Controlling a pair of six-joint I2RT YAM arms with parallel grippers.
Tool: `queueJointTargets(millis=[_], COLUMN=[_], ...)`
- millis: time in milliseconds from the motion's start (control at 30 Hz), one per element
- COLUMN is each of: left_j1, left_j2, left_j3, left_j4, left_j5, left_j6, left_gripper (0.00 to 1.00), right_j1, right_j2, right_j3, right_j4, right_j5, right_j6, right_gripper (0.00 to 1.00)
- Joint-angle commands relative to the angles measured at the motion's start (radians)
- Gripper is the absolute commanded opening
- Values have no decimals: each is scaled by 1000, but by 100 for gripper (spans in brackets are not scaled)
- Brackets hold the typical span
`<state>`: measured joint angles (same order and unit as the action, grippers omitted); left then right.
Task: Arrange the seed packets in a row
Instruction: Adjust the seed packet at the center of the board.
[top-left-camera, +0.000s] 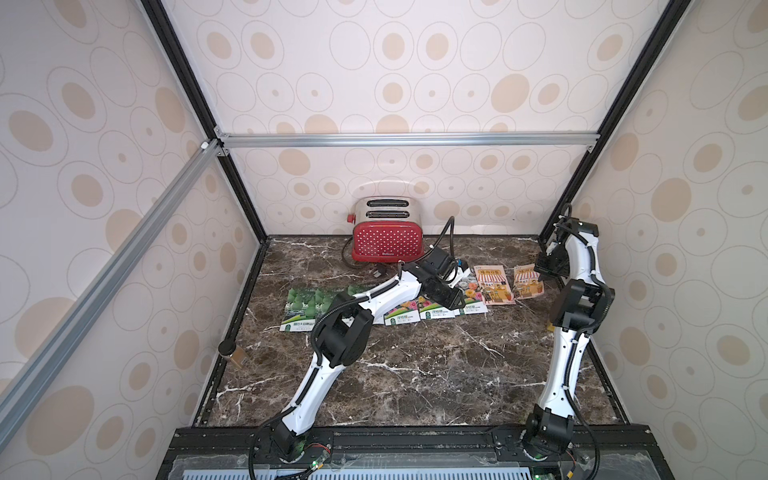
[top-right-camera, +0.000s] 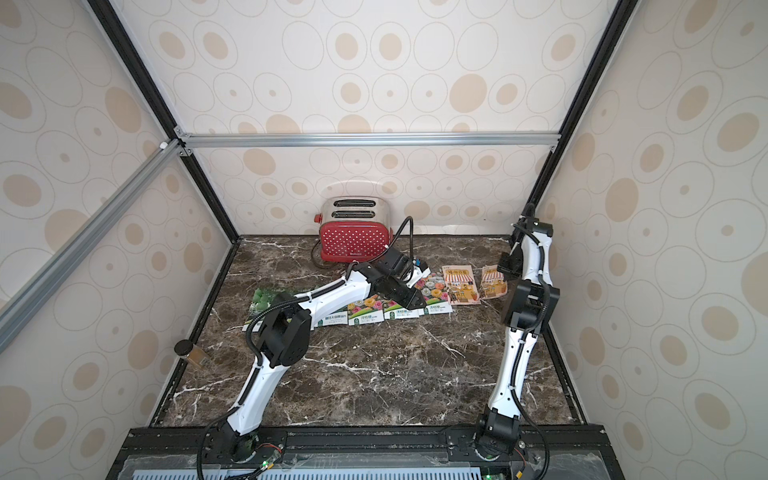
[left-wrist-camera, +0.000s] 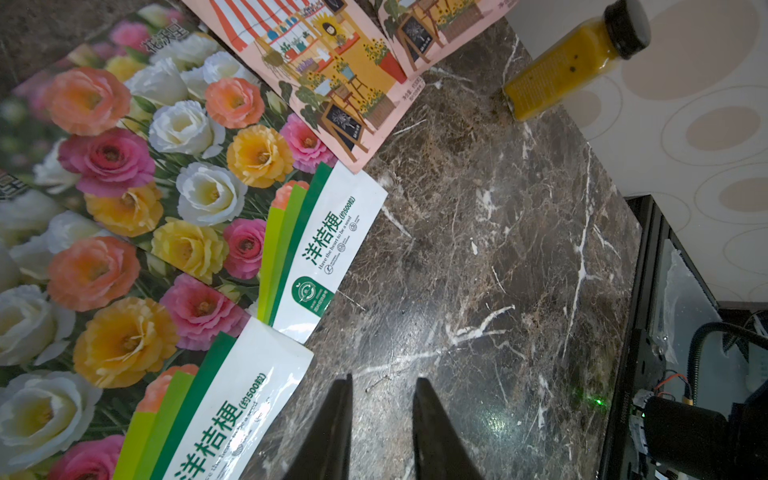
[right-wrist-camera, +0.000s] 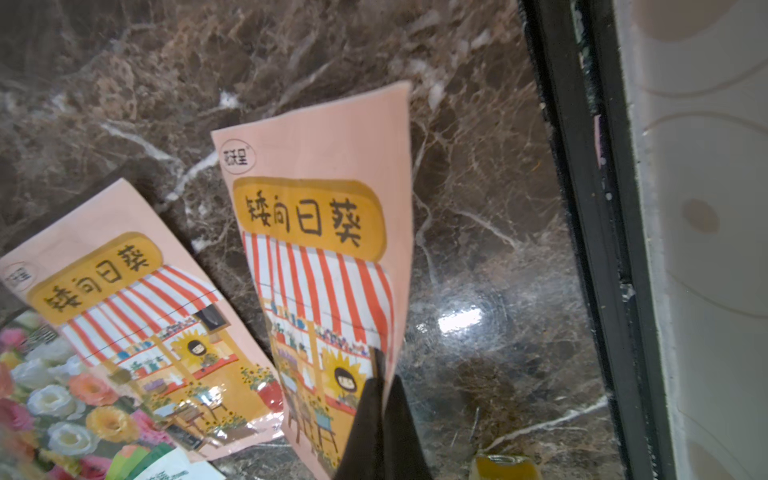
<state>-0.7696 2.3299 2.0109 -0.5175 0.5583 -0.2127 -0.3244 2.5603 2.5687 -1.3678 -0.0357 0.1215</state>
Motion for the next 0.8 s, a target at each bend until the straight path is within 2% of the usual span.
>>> queueJointTargets(millis=[0,167,433,767], left_j1=[0,1,0,1], left_j2=[-32,-32,-31,-8], left_j3=[-4,-8,-12,-8], left_j4=[-16,-17,-13,-13], left_j5=[13,14,19,22], left_j6=[24,21,14,10], left_gripper=[27,27,27,27], right_j1=[8,16,29,26], right_j2=[23,20,28,14], right_j3=[-10,-2,-25,-11], right_j4=[-18,-17,8,-2], right_j5=[122,178,190,151], right_j6=[34,53,29,1], right_gripper=[0,0,3,2])
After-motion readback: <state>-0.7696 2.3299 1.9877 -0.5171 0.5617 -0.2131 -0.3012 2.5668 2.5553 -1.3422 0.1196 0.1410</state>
